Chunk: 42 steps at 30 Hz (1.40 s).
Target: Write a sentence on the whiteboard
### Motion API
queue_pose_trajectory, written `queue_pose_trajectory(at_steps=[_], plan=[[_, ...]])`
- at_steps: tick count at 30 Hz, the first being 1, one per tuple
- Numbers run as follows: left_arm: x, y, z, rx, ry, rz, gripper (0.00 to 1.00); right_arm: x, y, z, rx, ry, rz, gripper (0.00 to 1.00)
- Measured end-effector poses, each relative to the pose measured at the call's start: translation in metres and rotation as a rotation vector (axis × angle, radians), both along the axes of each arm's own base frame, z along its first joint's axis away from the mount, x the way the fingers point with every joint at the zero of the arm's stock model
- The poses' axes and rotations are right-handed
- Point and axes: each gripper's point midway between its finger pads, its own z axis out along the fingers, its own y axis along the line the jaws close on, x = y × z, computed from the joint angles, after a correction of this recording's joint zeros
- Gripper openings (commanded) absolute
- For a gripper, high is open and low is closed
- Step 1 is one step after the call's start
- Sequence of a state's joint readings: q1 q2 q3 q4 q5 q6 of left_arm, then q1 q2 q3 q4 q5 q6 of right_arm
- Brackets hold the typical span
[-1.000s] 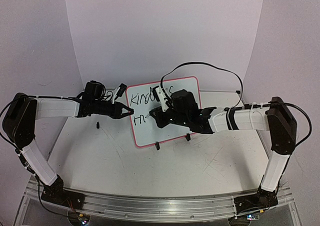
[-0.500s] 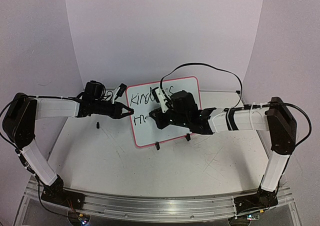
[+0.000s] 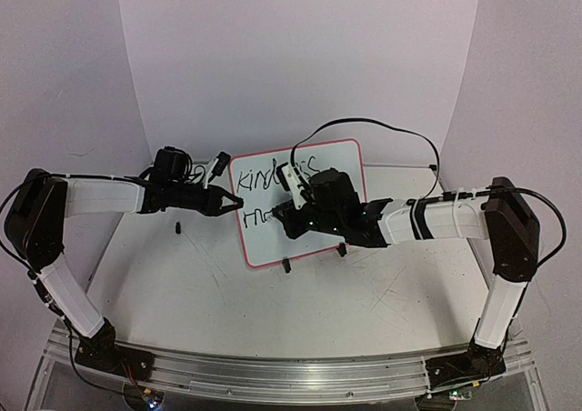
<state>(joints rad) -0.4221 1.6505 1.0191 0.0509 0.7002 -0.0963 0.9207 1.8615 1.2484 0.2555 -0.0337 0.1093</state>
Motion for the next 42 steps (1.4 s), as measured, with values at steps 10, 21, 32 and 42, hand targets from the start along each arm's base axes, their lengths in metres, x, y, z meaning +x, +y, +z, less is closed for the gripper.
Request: queue_pose_trajectory(at_steps=[10, 21, 32, 42], plan=[[0.0, 0.0, 0.0, 0.0, 0.0, 0.0, 0.0, 0.007, -0.01, 0.007, -0.011, -0.02, -0.046, 0.0], [0.0, 0.0, 0.001, 0.0, -0.001, 0.001, 0.0, 0.01, -0.013, 0.01, -0.009, -0.027, -0.055, 0.0], [0.001, 0.0, 0.001, 0.001, -0.003, 0.002, 0.0, 0.013, -0.014, 0.013, -0.008, -0.035, -0.057, 0.0], [0.001, 0.0, 0.001, 0.003, 0.0, 0.004, 0.0, 0.017, -0.014, 0.018, -0.001, -0.042, -0.062, 0.0]])
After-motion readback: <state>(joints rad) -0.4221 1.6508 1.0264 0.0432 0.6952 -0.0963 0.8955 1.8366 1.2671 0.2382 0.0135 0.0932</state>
